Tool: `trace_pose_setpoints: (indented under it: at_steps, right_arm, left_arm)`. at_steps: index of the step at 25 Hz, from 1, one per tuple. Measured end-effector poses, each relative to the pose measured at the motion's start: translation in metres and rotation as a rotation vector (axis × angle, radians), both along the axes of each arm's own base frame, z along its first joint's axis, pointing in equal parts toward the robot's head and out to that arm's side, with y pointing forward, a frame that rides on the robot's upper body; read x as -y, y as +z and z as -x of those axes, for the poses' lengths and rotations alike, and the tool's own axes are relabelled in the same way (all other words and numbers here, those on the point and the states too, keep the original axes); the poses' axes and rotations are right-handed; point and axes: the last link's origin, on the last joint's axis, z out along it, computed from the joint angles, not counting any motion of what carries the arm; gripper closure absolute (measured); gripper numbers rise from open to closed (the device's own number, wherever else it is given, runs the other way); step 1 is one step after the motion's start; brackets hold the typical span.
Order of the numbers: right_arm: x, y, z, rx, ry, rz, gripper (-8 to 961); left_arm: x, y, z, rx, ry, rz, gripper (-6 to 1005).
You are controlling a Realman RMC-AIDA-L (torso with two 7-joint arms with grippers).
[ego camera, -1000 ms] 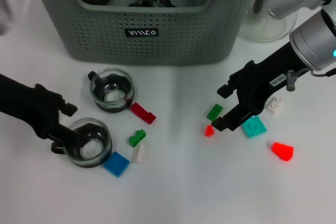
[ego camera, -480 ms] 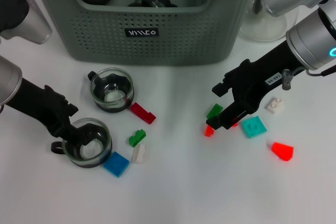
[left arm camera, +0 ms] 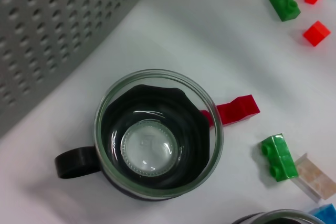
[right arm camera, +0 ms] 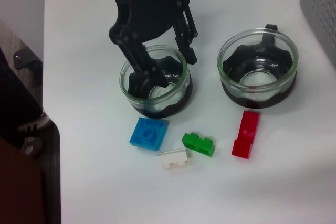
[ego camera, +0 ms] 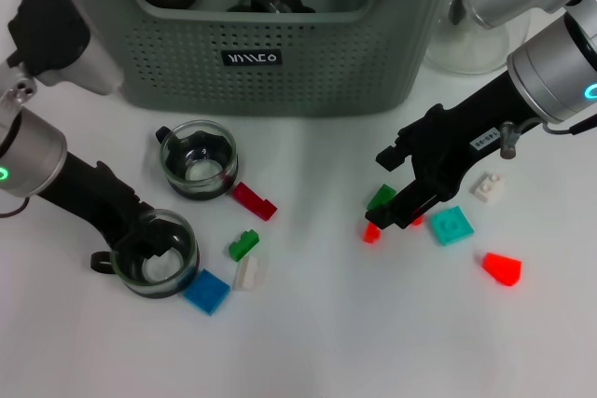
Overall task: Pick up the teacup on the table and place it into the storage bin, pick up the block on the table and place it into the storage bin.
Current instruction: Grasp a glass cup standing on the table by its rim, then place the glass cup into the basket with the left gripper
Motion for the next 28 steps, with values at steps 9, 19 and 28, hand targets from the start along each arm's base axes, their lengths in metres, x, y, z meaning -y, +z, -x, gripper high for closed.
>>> trace_pose_setpoints:
  at_steps: [9,19,28]
  right_arm:
    - [-0.001,0.001,0.001,-0.002,0.006,-0.011,38]
    - [-0.003,0.002,0.001,-0.002,0.007,-0.021,38]
    - [-0.004,0.006,0.000,-0.002,0.002,-0.023,38]
  left_arm:
    - [-0.001,-0.013,-0.001,-0.035,-0.017,0.012,698]
    - [-0.004,-0.009,0.000,-0.054,-0.022,-0.037,886]
    - [0.003,0.021,-0.011,0.073,0.043,-0.069,942]
